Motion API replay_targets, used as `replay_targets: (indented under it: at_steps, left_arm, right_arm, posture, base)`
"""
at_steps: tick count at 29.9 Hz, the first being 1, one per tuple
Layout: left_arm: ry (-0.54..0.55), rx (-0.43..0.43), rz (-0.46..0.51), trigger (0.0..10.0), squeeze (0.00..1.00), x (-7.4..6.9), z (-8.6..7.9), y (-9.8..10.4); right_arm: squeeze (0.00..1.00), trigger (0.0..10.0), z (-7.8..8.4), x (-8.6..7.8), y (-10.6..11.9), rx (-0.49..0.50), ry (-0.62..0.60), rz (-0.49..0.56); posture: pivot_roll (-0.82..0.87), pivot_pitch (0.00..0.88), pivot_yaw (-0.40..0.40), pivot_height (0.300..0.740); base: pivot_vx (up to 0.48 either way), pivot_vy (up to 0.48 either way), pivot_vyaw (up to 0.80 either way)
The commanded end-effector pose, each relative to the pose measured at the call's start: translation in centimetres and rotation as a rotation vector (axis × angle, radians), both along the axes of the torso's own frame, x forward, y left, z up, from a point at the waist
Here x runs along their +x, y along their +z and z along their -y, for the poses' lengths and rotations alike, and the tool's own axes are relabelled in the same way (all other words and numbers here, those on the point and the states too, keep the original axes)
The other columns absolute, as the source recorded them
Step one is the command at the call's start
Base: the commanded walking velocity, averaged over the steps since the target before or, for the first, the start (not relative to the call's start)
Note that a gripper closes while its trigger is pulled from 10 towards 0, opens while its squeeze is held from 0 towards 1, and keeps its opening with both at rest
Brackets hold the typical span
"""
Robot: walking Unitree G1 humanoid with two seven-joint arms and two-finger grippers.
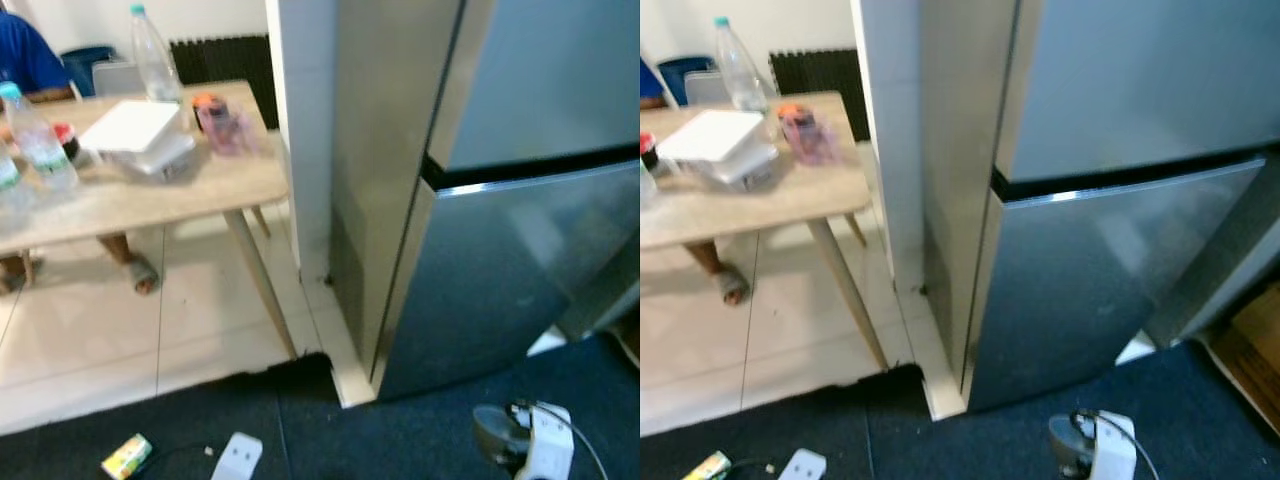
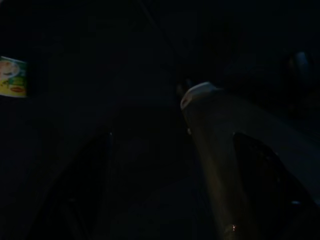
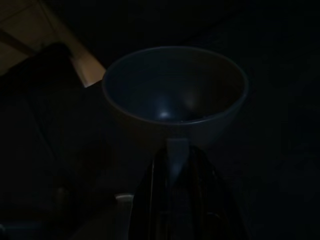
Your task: Restocking fridge
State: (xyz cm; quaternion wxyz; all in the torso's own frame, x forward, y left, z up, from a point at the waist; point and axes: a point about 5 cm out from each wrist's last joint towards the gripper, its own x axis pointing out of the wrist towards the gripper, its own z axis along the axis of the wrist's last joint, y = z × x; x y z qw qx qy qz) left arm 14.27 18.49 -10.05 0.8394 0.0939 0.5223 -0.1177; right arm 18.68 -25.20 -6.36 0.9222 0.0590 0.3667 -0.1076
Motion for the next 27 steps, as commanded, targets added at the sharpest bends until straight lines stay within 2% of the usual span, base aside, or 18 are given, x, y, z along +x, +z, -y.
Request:
replay_targets:
  at_steps: [1, 16, 18, 19, 21, 23, 27]
  left_arm:
    - [0.002, 0.004, -0.036, 10.0, 0.00, -0.9, 0.0, -0.3]
    - [0.023, 0.010, -0.003, 10.0, 0.00, -0.2, -0.1, -0.1]
    - [0.063, -0.003, 0.030, 10.0, 0.00, 0.5, -0.2, 0.2]
    - [0.103, -0.016, 0.064, 10.0, 1.00, 1.3, -0.4, 0.6]
    - [0.130, -0.024, 0.087, 10.0, 1.00, 1.9, -0.6, 0.8]
    - [0.194, -0.047, 0.153, 10.0, 1.00, 3.5, -0.9, 1.6]
    - [0.287, -0.130, 0.370, 10.0, 1.00, 9.0, -1.7, 5.0]
  right_arm:
    - [0.00, 10.0, 0.4, -0.3, 0.0, -0.005, -0.012, -0.004]
    - [0.00, 10.0, 0.4, 0.0, 0.2, -0.011, -0.002, 0.008]
    - [0.00, 10.0, 0.5, 0.0, 0.2, -0.013, 0.000, 0.010]
    - [0.00, 10.0, 0.5, 0.1, 0.2, -0.015, 0.001, 0.011]
    - [0.00, 10.0, 0.6, 0.1, 0.3, -0.015, 0.002, 0.012]
    - [0.00, 10.0, 0.7, 0.2, 0.3, -0.017, 0.004, 0.016]
    - [0.00, 10.0, 0.8, 1.2, 1.0, -0.028, 0.017, 0.054]
  posture:
    - [-0.09, 0.060, 0.003, 0.740]
    - [-0.09, 0.062, 0.002, 0.740]
    - [-0.10, 0.064, 0.001, 0.740]
    - [-0.10, 0.066, 0.000, 0.740]
    - [-0.10, 0.066, -0.001, 0.740]
    - [-0.09, 0.070, -0.004, 0.740]
    - [-0.09, 0.083, -0.004, 0.740]
  base:
    - [0.000, 0.000, 0.00]
    - [0.000, 0.000, 0.00]
    - [0.000, 0.000, 0.00]
    - [0.000, 0.000, 0.00]
    - [0.000, 0.000, 0.00]
    - [0.000, 0.000, 0.00]
    - [0.000, 0.000, 0.00]
